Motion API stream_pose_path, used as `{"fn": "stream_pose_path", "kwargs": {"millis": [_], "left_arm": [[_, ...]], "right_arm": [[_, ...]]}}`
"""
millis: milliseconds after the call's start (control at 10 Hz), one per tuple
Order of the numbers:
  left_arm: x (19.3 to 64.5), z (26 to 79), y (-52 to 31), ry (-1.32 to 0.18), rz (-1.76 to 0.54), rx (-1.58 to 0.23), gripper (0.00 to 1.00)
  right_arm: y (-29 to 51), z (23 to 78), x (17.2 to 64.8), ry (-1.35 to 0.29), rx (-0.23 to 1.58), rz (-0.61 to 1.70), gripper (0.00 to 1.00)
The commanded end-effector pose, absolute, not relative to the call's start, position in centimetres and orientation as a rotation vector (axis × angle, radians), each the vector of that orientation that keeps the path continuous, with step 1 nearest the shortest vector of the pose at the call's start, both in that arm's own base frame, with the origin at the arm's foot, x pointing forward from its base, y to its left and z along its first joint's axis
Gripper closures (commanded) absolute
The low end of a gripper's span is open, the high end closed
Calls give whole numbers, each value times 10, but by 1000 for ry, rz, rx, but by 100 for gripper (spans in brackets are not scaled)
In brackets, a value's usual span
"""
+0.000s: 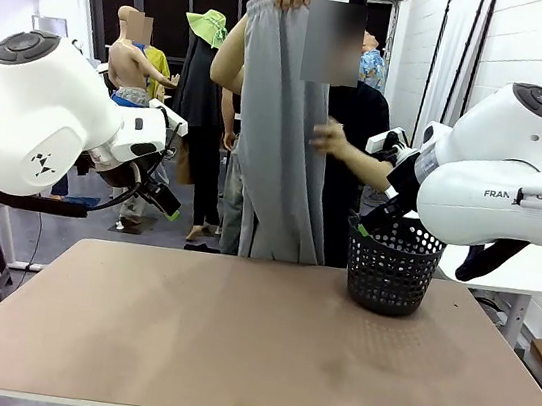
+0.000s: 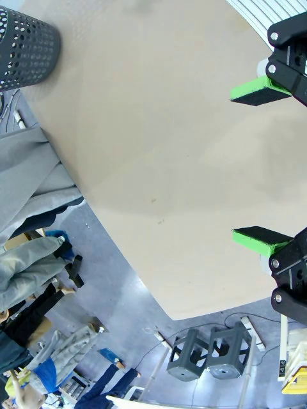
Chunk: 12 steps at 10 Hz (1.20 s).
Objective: Fold the training pants.
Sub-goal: Grab both ends of the Training pants handed by a person.
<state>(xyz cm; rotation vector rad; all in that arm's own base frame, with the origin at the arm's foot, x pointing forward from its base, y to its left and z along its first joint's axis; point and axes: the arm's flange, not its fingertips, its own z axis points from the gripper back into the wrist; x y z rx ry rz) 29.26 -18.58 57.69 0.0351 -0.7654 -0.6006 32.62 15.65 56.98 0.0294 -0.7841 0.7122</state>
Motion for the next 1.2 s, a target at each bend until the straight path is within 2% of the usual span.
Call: {"fn": "stream_pose_path", "kwargs": {"millis": [0,1100], "left_arm": [[293,577,-185,-766,-608,41,0],[293,577,-185,-766,-608,41,0]], "right_arm": [[157,570,327,-791,33,706,0],[157,570,327,-791,33,706,0]]}}
